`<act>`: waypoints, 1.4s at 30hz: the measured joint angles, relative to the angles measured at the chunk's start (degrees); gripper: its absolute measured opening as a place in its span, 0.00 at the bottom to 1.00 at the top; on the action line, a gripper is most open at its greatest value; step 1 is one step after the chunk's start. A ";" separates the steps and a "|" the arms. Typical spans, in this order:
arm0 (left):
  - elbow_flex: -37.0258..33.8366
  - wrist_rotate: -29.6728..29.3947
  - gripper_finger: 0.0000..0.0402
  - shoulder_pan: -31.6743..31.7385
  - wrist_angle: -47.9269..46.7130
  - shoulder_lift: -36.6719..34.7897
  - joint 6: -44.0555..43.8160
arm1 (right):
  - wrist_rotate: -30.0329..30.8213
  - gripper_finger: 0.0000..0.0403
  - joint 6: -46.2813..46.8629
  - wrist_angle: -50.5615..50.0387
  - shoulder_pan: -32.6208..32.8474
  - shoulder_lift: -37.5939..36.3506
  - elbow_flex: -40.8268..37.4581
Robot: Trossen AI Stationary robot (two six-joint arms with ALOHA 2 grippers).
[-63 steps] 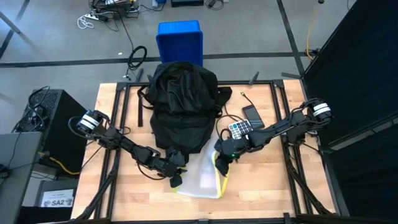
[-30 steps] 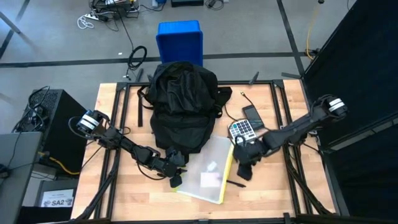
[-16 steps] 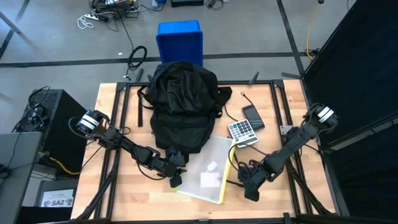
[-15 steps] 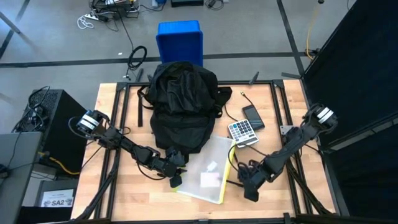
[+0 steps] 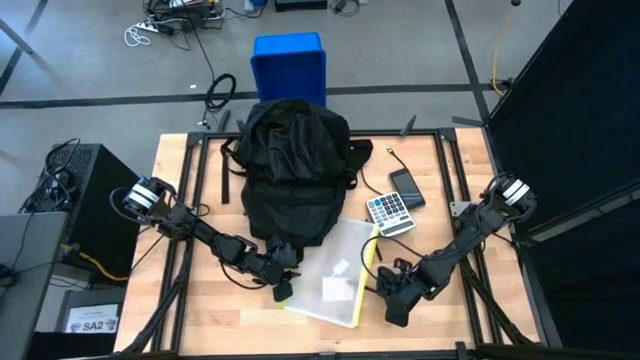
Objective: Unpack backpack
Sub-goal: Put the black ballpen into the yellow zipper pouch
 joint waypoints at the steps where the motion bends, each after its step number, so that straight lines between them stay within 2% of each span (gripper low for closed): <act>1: 0.00 -0.01 0.22 0.00 -0.01 0.00 0.00 | 1.00 0.03 -0.25 0.23 -0.32 0.14 0.39; 9: 0.00 -0.01 0.22 0.00 0.01 0.00 0.02 | 2.07 0.01 -4.25 1.76 -4.39 0.10 3.20; 13: 0.00 -0.01 0.22 0.00 0.00 0.00 0.02 | -2.16 0.01 -6.83 1.31 -6.74 0.05 5.04; 18: 0.00 -0.01 0.22 0.00 -0.01 0.00 0.30 | -9.80 0.00 -8.08 -6.18 -9.04 -0.04 8.79; 21: 0.00 -0.01 0.22 0.00 0.00 0.00 0.33 | -11.05 0.00 -8.93 -10.40 -10.61 -0.06 10.83; 25: 0.00 -0.01 0.22 0.00 0.01 0.00 0.31 | -11.28 0.00 -10.70 -10.32 -13.07 -0.15 12.21; 30: 0.00 -0.01 0.22 0.00 0.01 0.00 0.11 | -11.49 0.00 -13.28 -7.86 -15.79 -0.06 12.30; 37: 0.00 -0.01 0.22 0.02 0.05 0.00 0.10 | -15.46 0.01 -16.40 0.11 -17.73 4.95 12.36; 42: 0.00 -0.02 0.22 0.02 0.15 0.00 0.15 | -15.84 0.01 -18.68 5.31 -18.50 7.35 12.36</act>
